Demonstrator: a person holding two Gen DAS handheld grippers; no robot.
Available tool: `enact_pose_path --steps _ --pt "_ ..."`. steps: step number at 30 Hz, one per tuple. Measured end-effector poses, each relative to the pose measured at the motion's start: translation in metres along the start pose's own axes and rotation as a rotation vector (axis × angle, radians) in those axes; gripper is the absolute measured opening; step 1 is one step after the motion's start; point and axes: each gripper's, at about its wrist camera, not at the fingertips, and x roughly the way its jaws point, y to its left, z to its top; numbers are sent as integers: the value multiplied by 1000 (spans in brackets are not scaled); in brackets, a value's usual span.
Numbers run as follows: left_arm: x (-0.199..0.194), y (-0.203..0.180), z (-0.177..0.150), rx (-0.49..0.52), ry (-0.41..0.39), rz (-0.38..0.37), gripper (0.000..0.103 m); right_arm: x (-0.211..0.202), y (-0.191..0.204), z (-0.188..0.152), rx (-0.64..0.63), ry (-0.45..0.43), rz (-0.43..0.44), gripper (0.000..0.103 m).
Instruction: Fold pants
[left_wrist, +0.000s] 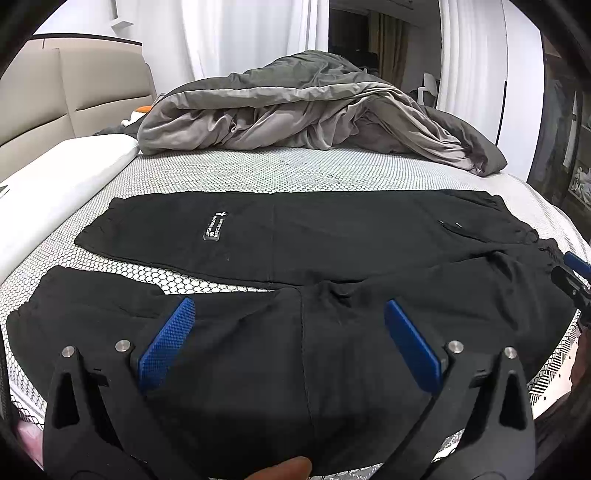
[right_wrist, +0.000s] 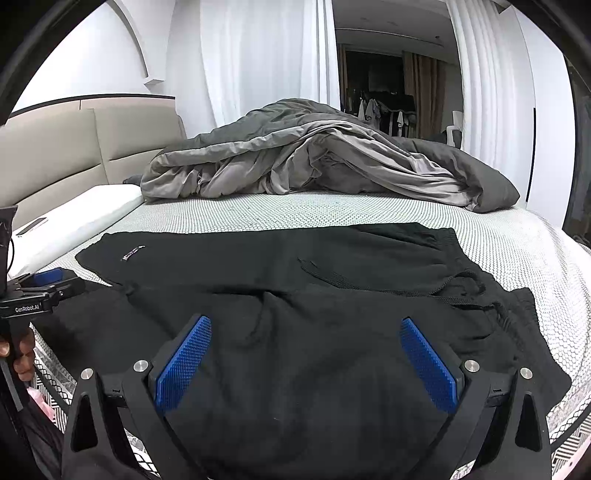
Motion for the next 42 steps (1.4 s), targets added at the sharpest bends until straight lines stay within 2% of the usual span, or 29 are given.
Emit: enact_pose_path --steps 13,17,21,25,28,30,31,32,34,37,39,40,41,42 --pt "-12 14 -3 -48 -33 -9 102 -3 -2 1 3 -25 22 103" --pt "-41 51 -15 -171 -53 43 102 -1 -8 1 31 -2 30 103" --pt "-80 104 -37 -367 -72 142 102 -4 -13 0 35 0 25 103" --pt "-102 149 -59 -501 -49 183 101 -8 -15 -1 33 -7 35 103" --pt "-104 179 -75 -566 -14 157 93 -10 -16 -2 30 -11 33 103" --pt "-98 197 -84 -641 18 95 83 -11 -17 -2 30 -15 33 103" --pt "-93 206 -86 -665 31 72 73 -12 -17 -2 31 -16 31 103" --pt "-88 212 -86 -674 42 58 70 -12 -18 -2 33 -16 28 103" --pt "-78 223 -84 -680 48 47 69 -12 -20 -3 39 -15 22 103" --pt "-62 242 -74 -677 33 81 69 -13 -23 -3 55 -19 19 103" --pt "-47 257 -67 -705 53 109 67 -13 -27 -3 68 -18 19 103" --pt "-41 264 -64 -721 48 120 56 -13 -29 -3 81 -19 14 103" --pt "-36 269 -61 -729 49 143 32 -13 -31 -3 94 -20 7 103" --pt "-34 272 -60 -729 53 173 16 -13 -34 -2 103 -20 3 103"
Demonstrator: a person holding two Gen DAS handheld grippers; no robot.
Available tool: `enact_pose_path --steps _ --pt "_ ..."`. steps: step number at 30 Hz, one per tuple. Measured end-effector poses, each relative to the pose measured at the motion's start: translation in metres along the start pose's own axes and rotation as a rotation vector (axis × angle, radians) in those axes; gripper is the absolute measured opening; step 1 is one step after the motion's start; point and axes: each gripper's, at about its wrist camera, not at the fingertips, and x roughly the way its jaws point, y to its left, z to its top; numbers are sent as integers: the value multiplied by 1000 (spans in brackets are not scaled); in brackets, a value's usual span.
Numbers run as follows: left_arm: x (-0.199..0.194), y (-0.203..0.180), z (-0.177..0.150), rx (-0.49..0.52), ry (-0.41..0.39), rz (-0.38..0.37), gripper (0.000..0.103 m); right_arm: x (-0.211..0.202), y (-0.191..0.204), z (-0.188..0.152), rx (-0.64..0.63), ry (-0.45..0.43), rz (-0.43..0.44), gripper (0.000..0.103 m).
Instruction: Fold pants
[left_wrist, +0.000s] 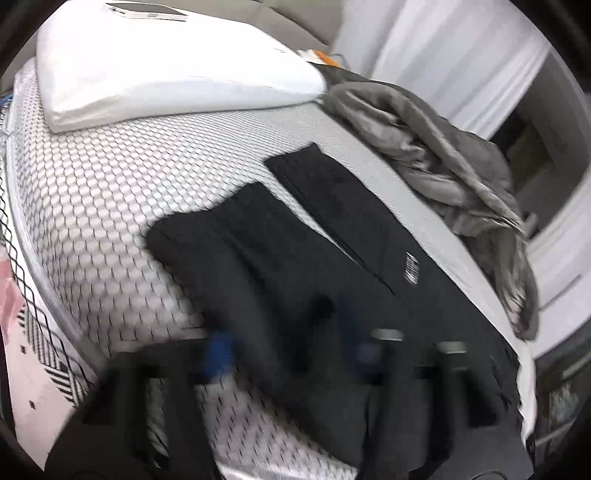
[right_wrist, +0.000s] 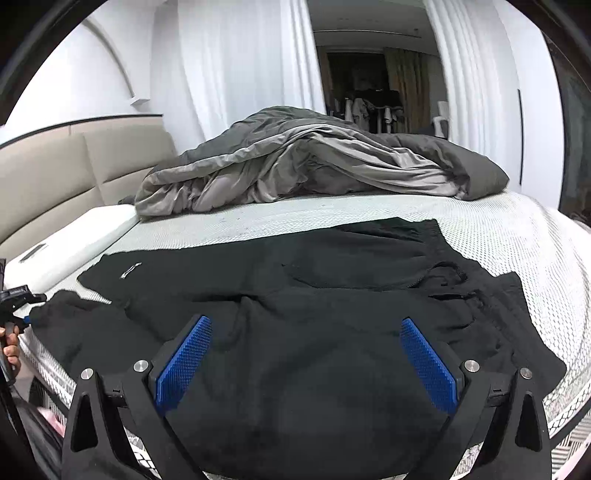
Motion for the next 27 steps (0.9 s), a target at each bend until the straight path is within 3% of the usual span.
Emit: enact_pose_path --steps 1,6,13,16,21,24,27 --pt "0 0 1 7 -18 30 0 0 -3 0 10 -1 -9 103" --pt "-23 9 9 1 -146 80 0 -16 -47 6 79 3 -101 103" --pt "-18 12 10 -3 -126 94 0 -63 -148 -5 297 4 -180 103" --pt "-13 3 8 3 -127 105 0 -64 -179 -23 402 76 -136 96" --pt "-10 -6 8 25 -135 126 0 -44 -185 -59 532 171 112 89" --pt "-9 -7 8 31 -129 129 0 -26 -180 -65 605 169 207 83" --pt "-15 -6 8 24 -130 116 0 -15 -179 -60 647 136 202 72"
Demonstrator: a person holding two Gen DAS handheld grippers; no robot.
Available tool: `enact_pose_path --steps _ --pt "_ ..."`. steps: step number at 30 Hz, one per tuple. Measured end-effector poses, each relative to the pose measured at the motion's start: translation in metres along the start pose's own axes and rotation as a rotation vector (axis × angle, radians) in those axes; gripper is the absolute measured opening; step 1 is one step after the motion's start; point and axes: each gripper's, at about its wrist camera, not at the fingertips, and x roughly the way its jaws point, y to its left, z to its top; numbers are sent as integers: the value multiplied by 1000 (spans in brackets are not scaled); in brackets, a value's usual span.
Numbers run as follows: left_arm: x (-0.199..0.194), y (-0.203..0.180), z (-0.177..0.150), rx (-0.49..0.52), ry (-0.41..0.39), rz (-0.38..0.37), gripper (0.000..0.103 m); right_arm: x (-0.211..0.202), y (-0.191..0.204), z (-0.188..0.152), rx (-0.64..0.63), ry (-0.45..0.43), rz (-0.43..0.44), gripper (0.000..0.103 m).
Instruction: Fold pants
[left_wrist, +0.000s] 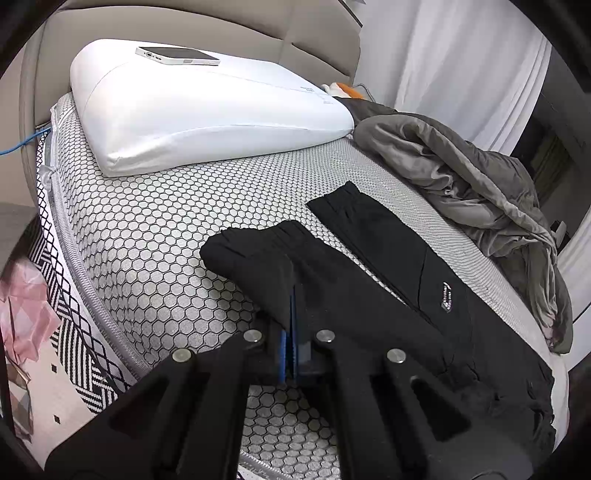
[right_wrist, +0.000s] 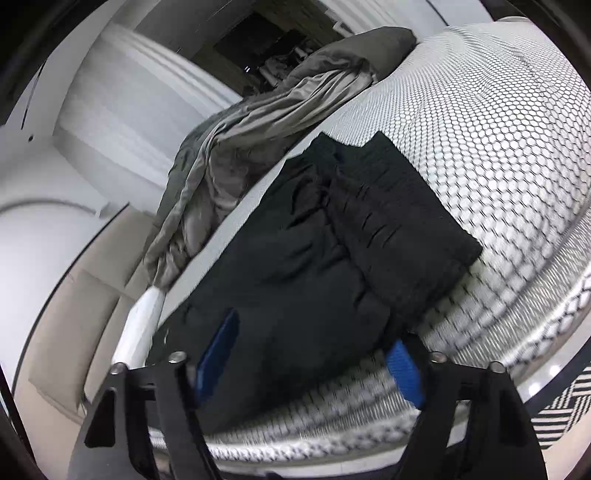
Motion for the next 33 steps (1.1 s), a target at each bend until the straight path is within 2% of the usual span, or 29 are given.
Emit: enact_pose_path --steps 4,5,6,8,9,10,13,15,18,22,29,33 --pt "-7 0 0 17 -7 -5 0 -1 8 8 9 -61 45 72" --pt "-5 -1 -1 22 2 0 0 0 5 8 11 -61 39 67" --pt "-1 -1 -2 21 17 6 0 4 2 10 25 -54 21 61" --pt "4 1 -2 7 37 -6 0 13 -4 13 75 -52 -67 21" --pt "2 3 -3 -6 46 -24 0 12 -10 13 106 -71 -116 16" --pt "-2 4 -4 -11 45 -43 0 8 -11 12 117 -92 -121 12" --pt "-20 3 -10 31 40 -59 0 -10 -9 12 90 -154 -146 11" --pt "-20 6 -14 46 60 -47 0 -16 -13 10 83 -136 -169 11" --pt "-14 10 -16 24 84 -51 0 -8 -25 12 127 -65 -177 11" --pt "-21 0 -9 41 51 -62 0 -15 -14 17 91 -100 -169 11" --pt "-21 -32 40 48 0 -112 0 -18 49 58 -13 -178 -150 11" --pt "0 -63 83 58 -27 -112 0 0 89 98 -84 -207 -165 11"
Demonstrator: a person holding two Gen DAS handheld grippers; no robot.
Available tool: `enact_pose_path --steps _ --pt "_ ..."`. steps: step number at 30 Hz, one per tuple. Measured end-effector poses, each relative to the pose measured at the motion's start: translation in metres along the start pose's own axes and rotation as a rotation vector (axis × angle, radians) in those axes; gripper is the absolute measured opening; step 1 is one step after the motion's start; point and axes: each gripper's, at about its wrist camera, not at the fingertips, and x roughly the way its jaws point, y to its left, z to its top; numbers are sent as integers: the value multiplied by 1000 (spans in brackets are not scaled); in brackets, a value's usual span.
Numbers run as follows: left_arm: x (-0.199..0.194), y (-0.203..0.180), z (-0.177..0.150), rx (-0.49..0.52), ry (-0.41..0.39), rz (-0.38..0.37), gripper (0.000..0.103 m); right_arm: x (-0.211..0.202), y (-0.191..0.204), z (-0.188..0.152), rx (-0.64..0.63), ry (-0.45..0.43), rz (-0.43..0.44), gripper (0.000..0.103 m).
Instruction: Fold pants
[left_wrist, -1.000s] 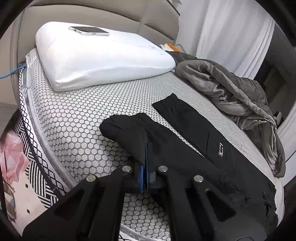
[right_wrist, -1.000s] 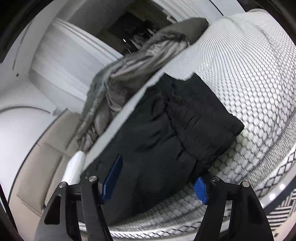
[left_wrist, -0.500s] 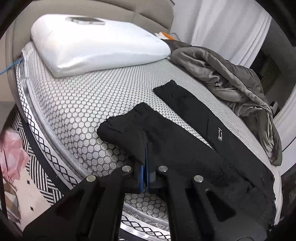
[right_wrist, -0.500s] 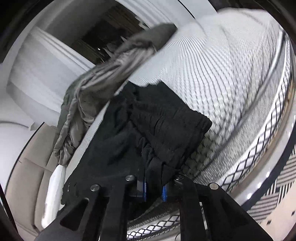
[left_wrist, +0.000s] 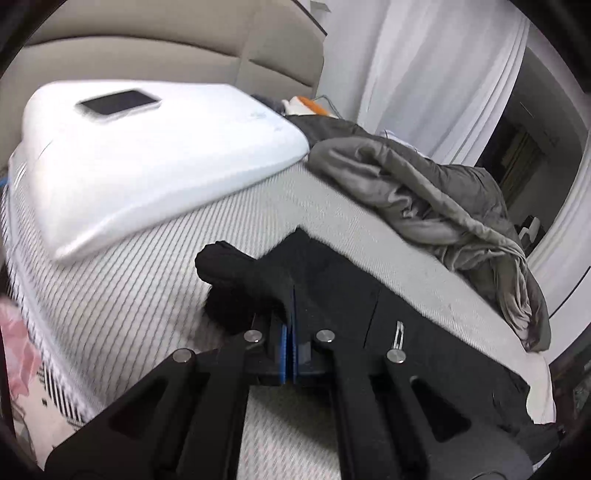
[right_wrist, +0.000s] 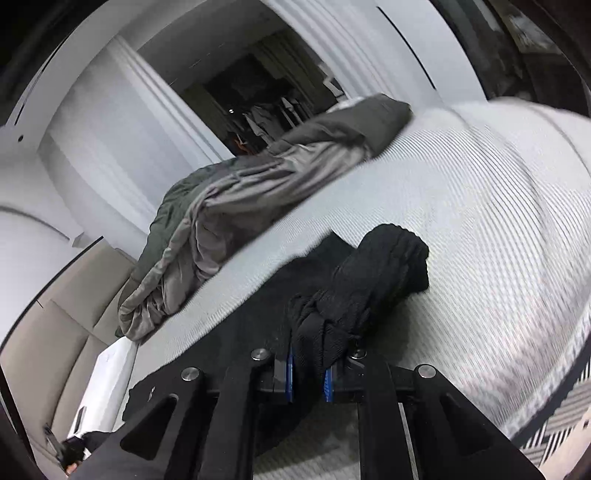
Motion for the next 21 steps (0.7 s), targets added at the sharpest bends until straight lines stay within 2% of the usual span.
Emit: enact_pose_path --steps 3,7,9,10,11,13,15,16,17,18,19,21 --pt "37 -28 32 27 4 40 0 28 24 27 -33 -18 -23 11" --pt "115 -76 73 100 35 97 0 93 48 64 -62 -1 -68 12" --pt "167 -97 88 116 88 118 1 135 59 79 -94 28 -109 18" --pt "190 -104 92 123 120 119 1 155 60 84 -105 46 -125 25" --pt "208 -109 92 129 151 119 2 182 62 89 -114 79 -149 40" --pt "244 -109 92 110 225 120 6 216 58 90 -118 143 -186 45" --pt "264 -105 93 82 254 117 17 240 54 85 -125 185 -253 45" --pt "267 -101 95 70 256 106 31 243 50 80 -129 181 -266 47" --pt "270 -97 99 48 257 99 59 246 49 77 -137 178 -258 47" --pt "272 -93 105 27 250 107 73 246 48 76 -141 173 -256 49" --pt "271 -90 111 18 230 117 93 246 46 75 -142 168 -259 54" --pt "259 -79 118 16 183 140 95 241 42 71 -133 157 -259 54"
